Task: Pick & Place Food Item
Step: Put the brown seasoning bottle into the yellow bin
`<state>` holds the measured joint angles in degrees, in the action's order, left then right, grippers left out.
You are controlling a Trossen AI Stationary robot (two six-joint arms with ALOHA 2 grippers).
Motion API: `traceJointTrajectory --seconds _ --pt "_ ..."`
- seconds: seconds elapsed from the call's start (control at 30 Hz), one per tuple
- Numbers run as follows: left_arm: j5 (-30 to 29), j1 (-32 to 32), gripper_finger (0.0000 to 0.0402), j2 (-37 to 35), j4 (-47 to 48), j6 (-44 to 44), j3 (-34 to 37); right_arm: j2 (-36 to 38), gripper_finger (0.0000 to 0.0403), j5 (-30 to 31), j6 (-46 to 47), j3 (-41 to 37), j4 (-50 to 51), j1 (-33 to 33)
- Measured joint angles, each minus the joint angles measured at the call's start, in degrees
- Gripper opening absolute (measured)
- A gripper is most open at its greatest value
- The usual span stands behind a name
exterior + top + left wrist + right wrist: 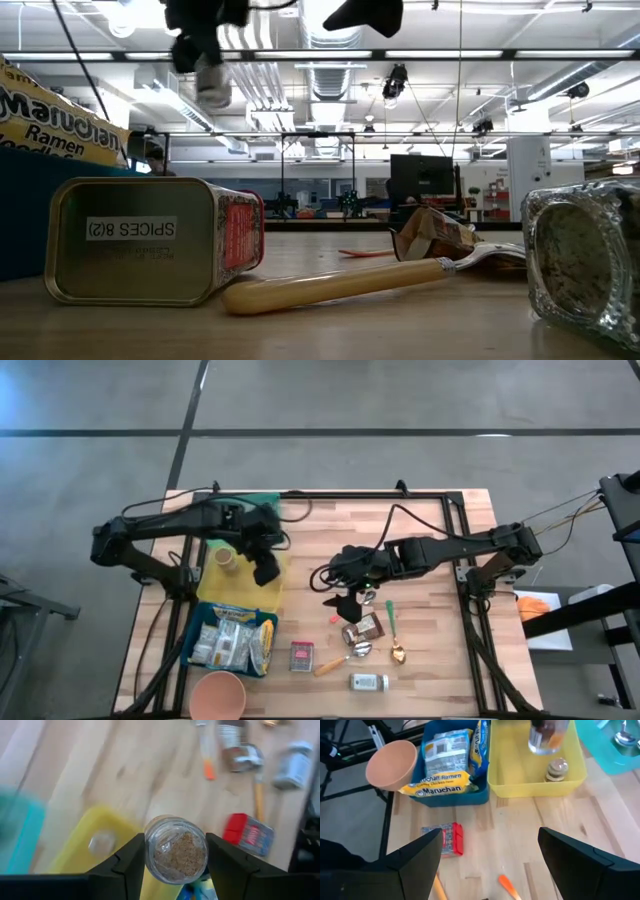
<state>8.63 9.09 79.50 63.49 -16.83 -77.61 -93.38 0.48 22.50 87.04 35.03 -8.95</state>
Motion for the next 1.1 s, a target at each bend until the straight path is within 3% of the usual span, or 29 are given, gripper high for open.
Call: traceJointTrajectory --seconds 0.23,0.43,0.67,0.87,1.1 --pt "-6.3 1.0 0.0177 -8.2 0.1 -23.5 13.2 0.3 0.0327 2.6 0.1 -0.1 1.0 0.0" --pt "-11.1 0.8 0.0177 -10.6 -0.6 -31.9 21.8 0.8 0.0327 3.2 0.0 -0.1 1.7 0.0" --pt "-15.6 0.9 0.0177 -10.3 -7.7 -33.4 25.8 1.5 0.0327 4.3 -0.2 -0.1 1.8 0.2" --pt "-20.7 0.9 0.0177 -10.2 -8.2 -32.4 28.1 1.6 0.0327 4.2 0.0 -0.1 2.2 0.2" --pt "-20.4 0.8 0.0177 -7.7 -10.9 -24.7 28.4 1.9 0.0327 4.2 0.0 -0.1 2.3 0.2"
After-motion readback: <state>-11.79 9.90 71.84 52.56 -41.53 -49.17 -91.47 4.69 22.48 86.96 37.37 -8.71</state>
